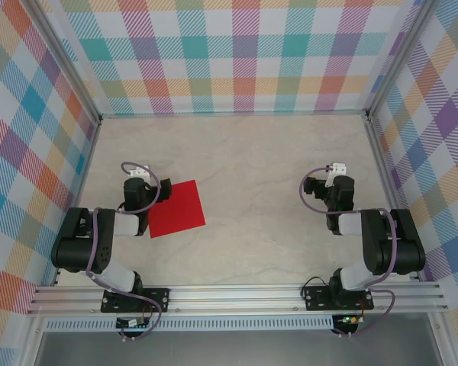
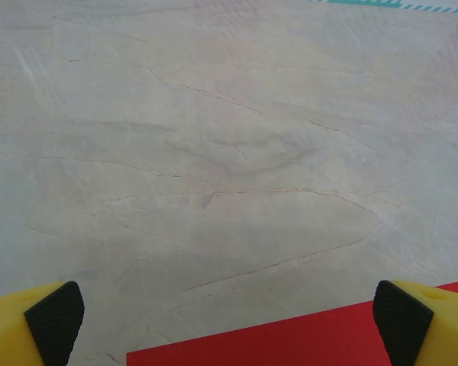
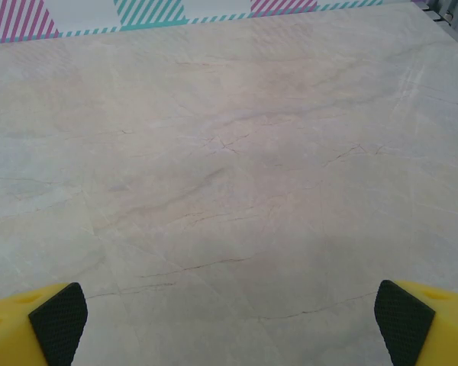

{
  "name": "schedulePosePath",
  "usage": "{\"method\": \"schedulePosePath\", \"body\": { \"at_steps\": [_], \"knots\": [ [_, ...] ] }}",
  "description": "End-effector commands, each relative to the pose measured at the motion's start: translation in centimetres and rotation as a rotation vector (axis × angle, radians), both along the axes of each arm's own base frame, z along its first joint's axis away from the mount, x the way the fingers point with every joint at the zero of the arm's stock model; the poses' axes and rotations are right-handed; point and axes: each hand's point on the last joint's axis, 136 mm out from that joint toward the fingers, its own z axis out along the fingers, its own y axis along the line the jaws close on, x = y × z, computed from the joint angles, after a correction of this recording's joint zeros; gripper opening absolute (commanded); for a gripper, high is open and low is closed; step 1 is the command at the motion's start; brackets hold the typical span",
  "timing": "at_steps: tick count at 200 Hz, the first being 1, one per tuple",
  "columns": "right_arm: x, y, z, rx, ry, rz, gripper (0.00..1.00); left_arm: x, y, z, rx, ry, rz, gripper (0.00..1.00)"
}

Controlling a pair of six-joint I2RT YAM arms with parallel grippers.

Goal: Fold a paper plane with a square sheet of paper (pick it up from the middle)
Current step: Move the square sheet of paper to the center of the table.

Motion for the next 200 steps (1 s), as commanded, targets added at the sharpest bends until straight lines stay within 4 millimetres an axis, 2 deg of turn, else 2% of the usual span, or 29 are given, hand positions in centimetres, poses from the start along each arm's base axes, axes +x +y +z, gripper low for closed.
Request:
{"method": "schedulePosePath", "body": {
  "at_steps": [1,159,180,200],
  "knots": [
    [0.8,0.3,1.2,0.011,-0.038,0.015,1.0,0.6,-0.6,0.7,0.009,-0.026,-0.022,1.0],
    [0.8,0.2,1.2,0.011,-0.038,0.014,1.0,0.6,-0.6,0.8,0.007,-0.027,-0.022,1.0],
    [0.7,-0.2,1.7,0.014,-0.035,-0.014,1.0,0.5,-0.4,1.1,0.008,-0.033,-0.011,1.0],
    [0.3,-0.4,2.8,0.007,-0.046,-0.028,1.0,0.3,0.1,2.2,0.005,-0.036,0.018,1.0]
  ]
}}
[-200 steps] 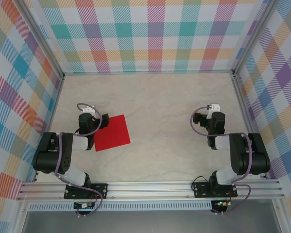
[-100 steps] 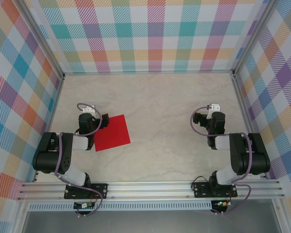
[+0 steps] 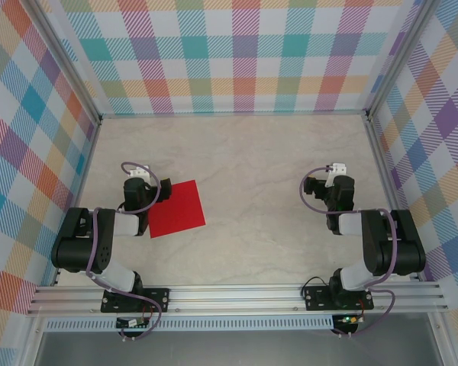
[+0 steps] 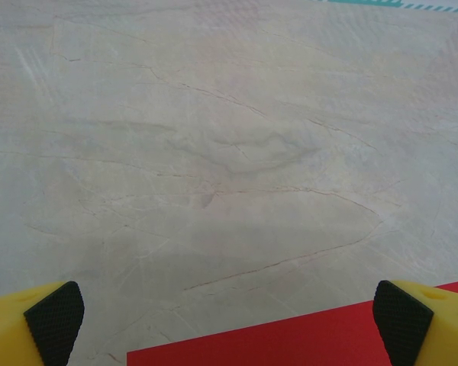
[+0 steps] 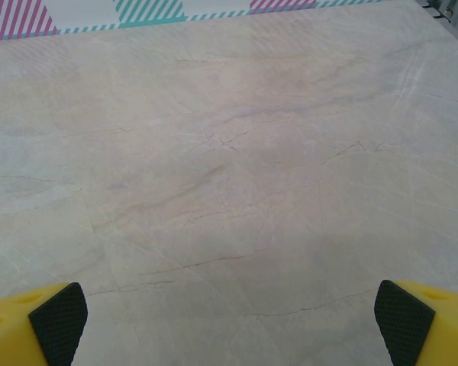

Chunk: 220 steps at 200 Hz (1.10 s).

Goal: Fold a paper plane with a square sheet of paper (pick it up from the middle)
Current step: Move the square sheet of paper to the center of the table.

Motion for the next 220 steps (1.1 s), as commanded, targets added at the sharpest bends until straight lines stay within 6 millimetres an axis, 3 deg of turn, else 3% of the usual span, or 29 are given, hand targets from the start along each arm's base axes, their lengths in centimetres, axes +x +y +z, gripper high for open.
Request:
{"method": "schedulePosePath", "body": {
  "at_steps": [1,34,72,94,128,161,186,220],
  "knots": [
    [0.3,-0.5,2.7,0.007,-0.049,-0.031,1.0,0.4,0.1,2.4,0.005,-0.039,0.018,1.0],
    [-1.1,-1.0,6.3,0.079,0.023,-0.094,1.0,-0.6,1.0,5.3,-0.023,0.0,0.094,1.0],
    [-3.8,2.4,10.6,0.365,0.09,-0.021,1.0,-2.6,0.6,7.9,-0.187,0.171,0.169,1.0],
    [-4.8,4.5,10.9,0.497,0.24,0.007,1.0,-3.8,-0.5,9.0,-0.278,0.223,0.156,1.0],
    [-5.2,9.8,10.4,0.558,0.347,0.141,1.0,-5.7,-2.0,9.5,-0.341,0.341,0.113,1.0],
    [-5.8,16.6,9.1,0.447,0.411,0.241,1.0,-7.2,-1.8,9.4,-0.374,0.407,0.166,1.0],
    [-6.0,22.4,6.3,0.361,0.562,0.305,1.0,-7.8,-1.5,9.8,-0.369,0.406,0.184,1.0],
    [-6.5,30.0,2.7,0.167,0.639,0.362,1.0,-8.6,0.1,10.4,-0.315,0.38,0.252,1.0]
  ]
}}
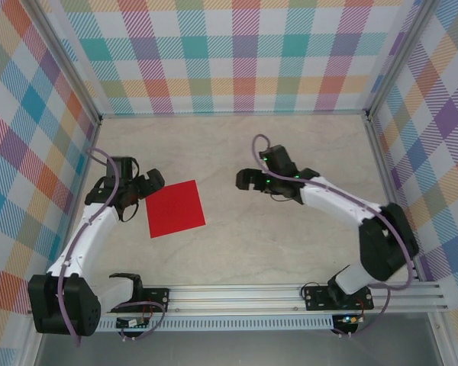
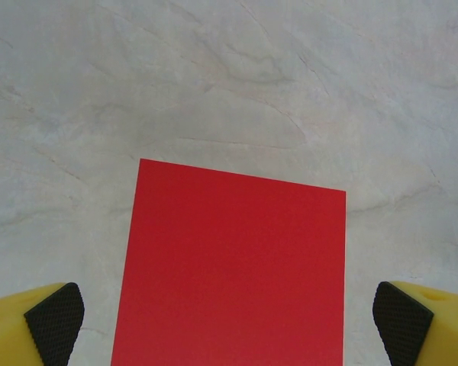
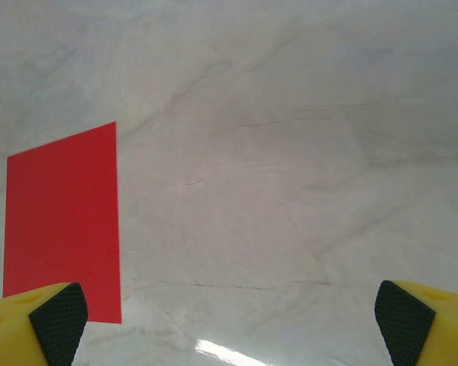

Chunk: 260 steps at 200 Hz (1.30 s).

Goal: Fold a paper plane with a square sheet of paper (pick it up from the middle)
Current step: Move the square sheet of paper to the center of the table.

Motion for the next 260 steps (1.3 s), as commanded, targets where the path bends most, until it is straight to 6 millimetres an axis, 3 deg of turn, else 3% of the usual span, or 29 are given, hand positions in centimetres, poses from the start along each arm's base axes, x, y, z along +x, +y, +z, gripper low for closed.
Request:
{"method": "schedulePosePath", "body": {
  "at_steps": [1,27,65,102,129,153,184,229,260],
  "knots": [
    [-0.9,3.6,-2.4,-0.148,0.028,0.037,1.0,-0.9,1.0,1.3,0.041,-0.006,0.054,1.0],
    [-1.4,8.3,-3.9,-0.286,0.008,0.123,1.0,-1.4,2.1,1.6,0.079,-0.009,0.101,1.0],
    [-2.2,12.9,-7.1,-0.429,0.016,0.246,1.0,-2.1,3.5,1.9,0.108,-0.03,0.187,1.0],
    [-2.5,14.8,-9.7,-0.553,0.06,0.315,1.0,-2.8,4.7,2.1,0.127,-0.046,0.25,1.0],
    [-2.6,14.7,-10.9,-0.594,0.082,0.34,1.0,-2.8,4.9,2.1,0.127,-0.045,0.26,1.0],
    [-3.3,13.4,-12.4,-0.668,0.113,0.389,1.0,-2.9,5.0,1.9,0.132,-0.042,0.264,1.0],
    [-4.4,10.1,-13.8,-0.744,0.158,0.425,1.0,-2.9,5.0,1.8,0.131,-0.041,0.263,1.0],
    [-6.1,2.6,-13.9,-0.753,0.244,0.38,1.0,-2.8,4.7,1.6,0.121,-0.035,0.253,1.0],
    [-8.7,-3.1,-14.1,-0.701,0.384,0.311,1.0,-2.7,4.5,1.3,0.111,-0.029,0.243,1.0]
  ]
}}
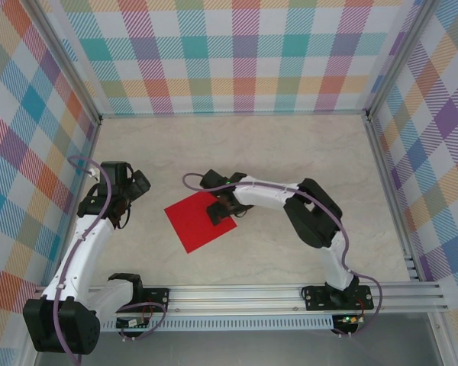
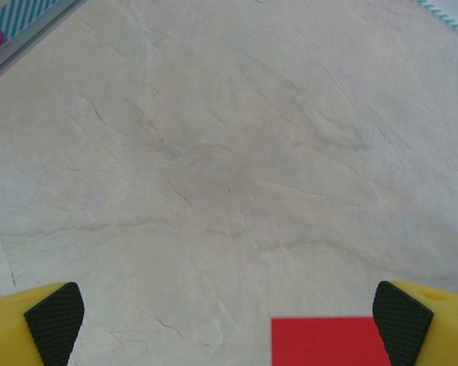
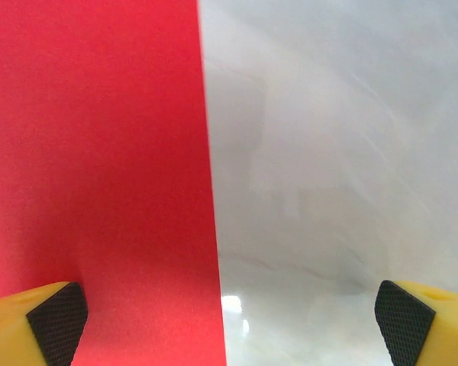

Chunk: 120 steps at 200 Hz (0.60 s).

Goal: Fold a paper plane with a square sheet of paper (pick it up from the middle)
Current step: Move the square sheet of paper to the center of the table.

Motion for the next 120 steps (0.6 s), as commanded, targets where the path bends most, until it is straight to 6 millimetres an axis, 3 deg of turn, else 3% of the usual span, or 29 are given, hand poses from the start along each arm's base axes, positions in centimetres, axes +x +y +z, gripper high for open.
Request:
{"method": "schedulePosePath", "body": {
  "at_steps": [1,37,56,70,92,106,120],
  "knots": [
    [-3.8,-7.3,-2.6,-0.144,0.176,-0.054,1.0,-0.4,0.0,-0.8,-0.013,0.019,0.008,1.0],
    [-5.7,-12.1,-2.0,-0.165,0.218,-0.184,1.0,-0.3,-0.3,-1.1,-0.027,0.027,-0.003,1.0],
    [-5.4,-13.0,-0.7,-0.161,0.191,-0.235,1.0,-0.2,-0.6,-1.4,-0.04,0.033,-0.012,1.0],
    [-4.8,-11.7,1.2,-0.086,0.166,-0.249,1.0,-0.1,-0.9,-1.6,-0.053,0.036,-0.023,1.0],
    [-4.7,-6.6,4.7,0.161,0.181,-0.208,1.0,0.2,-1.7,-2.0,-0.087,0.044,-0.055,1.0],
    [-4.9,-4.2,5.4,0.216,0.17,-0.169,1.0,0.4,-2.3,-2.4,-0.113,0.054,-0.084,1.0],
    [-4.8,-3.7,4.6,0.172,0.181,-0.169,1.0,0.4,-2.8,-2.7,-0.134,0.064,-0.103,1.0]
  ]
}}
